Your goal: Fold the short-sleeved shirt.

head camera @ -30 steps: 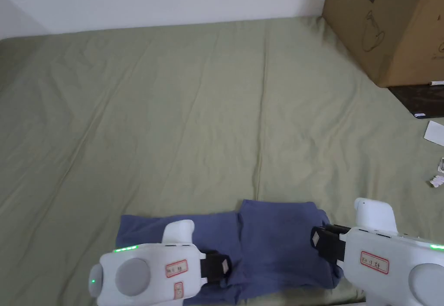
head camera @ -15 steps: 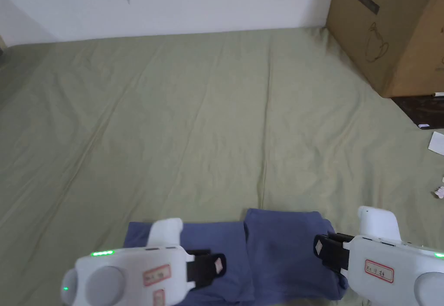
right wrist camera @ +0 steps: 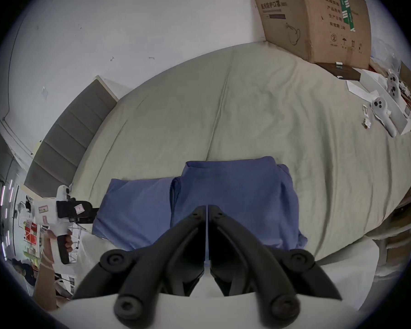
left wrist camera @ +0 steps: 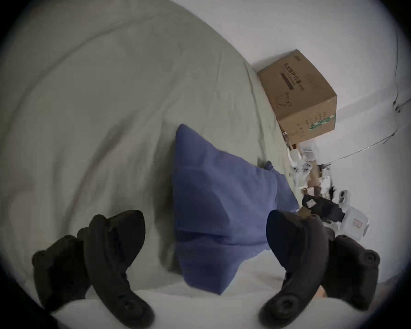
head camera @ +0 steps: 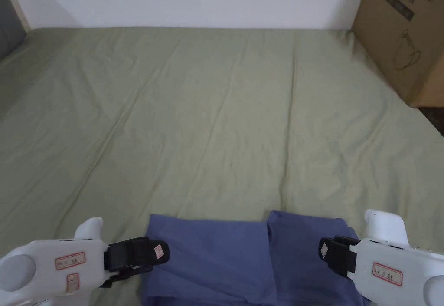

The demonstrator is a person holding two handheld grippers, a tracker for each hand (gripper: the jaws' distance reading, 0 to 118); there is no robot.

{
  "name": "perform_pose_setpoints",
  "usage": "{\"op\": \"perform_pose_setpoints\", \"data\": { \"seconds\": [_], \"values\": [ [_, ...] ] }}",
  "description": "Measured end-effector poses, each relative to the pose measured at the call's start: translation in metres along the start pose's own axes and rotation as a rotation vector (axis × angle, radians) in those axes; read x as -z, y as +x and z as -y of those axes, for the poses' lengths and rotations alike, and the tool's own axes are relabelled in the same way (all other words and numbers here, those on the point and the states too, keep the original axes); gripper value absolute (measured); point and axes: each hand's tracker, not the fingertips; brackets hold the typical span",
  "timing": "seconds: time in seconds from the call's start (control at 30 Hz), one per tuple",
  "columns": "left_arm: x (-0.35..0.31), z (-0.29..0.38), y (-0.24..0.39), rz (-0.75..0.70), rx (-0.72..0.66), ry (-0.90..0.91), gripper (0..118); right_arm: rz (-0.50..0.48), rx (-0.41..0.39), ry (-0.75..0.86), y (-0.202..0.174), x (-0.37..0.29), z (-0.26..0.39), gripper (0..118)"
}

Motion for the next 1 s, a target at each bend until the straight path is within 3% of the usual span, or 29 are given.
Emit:
{"op": "perform_pose_setpoints", "data": {
  "seconds": [0.17, 0.2, 0.23, 0.27, 0.43, 0.6, 0.8, 1.0],
  "values": [
    [0.04, -0.004, -0.025, 0.223, -0.184, -0.012, 107, 0.006, -0.03, -0.023, -0.01, 0.008, -0.001, 1],
    [0.042, -0.007, -0.028, 0.238, -0.213, -0.026, 94, 0.006, -0.033, -0.027, -0.012, 0.009, -0.001, 1],
    [0.041, -0.009, -0.027, 0.185, -0.235, -0.024, 20, 0.006, -0.034, -0.031, -0.013, 0.01, -0.001, 1],
    [0.044, -0.01, -0.025, 0.118, -0.2, -0.027, 9, 0.008, -0.037, -0.034, -0.014, 0.01, -0.002, 1],
    [0.025, -0.022, -0.023, 0.146, -0.11, -0.055, 9, 0.018, -0.068, -0.051, -0.018, 0.016, -0.007, 1],
    [-0.011, -0.043, -0.034, 0.14, -0.129, -0.005, 9, 0.004, -0.059, -0.042, -0.023, 0.019, -0.016, 1],
    [-0.081, -0.075, -0.07, -0.044, -0.086, 0.036, 9, 0.006, -0.072, -0.039, -0.025, 0.022, -0.02, 1],
    [-0.13, -0.081, -0.085, -0.162, -0.131, 0.103, 9, 0.01, -0.047, -0.051, -0.021, 0.03, -0.016, 1]
  ]
}}
